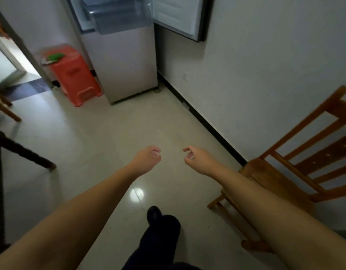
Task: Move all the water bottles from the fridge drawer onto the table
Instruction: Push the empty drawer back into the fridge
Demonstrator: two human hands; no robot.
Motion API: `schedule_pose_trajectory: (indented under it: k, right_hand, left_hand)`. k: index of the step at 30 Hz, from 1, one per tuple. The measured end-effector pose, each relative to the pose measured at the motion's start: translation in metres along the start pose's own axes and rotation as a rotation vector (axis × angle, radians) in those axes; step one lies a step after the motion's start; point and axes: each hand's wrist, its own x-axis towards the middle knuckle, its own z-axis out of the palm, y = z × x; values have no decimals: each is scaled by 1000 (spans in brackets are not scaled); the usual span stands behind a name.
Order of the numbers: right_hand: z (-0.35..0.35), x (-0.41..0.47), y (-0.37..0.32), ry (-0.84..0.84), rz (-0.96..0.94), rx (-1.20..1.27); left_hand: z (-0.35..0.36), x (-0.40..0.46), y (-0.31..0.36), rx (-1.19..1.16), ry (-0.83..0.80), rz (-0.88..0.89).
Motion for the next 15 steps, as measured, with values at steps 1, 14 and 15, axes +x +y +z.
schedule_pose_trajectory:
  k: [1, 14, 15]
  right_hand:
    - [-3, 17, -7, -5, -13, -7]
    - [-65, 214, -90, 30, -38, 16]
    - [-68, 227, -92, 25, -40, 18]
  left_hand:
    - [-9, 13, -4, -15, 13, -2]
    - [-130, 192, 13, -7, 44, 3]
    - [-134, 202, 14, -6, 45, -4]
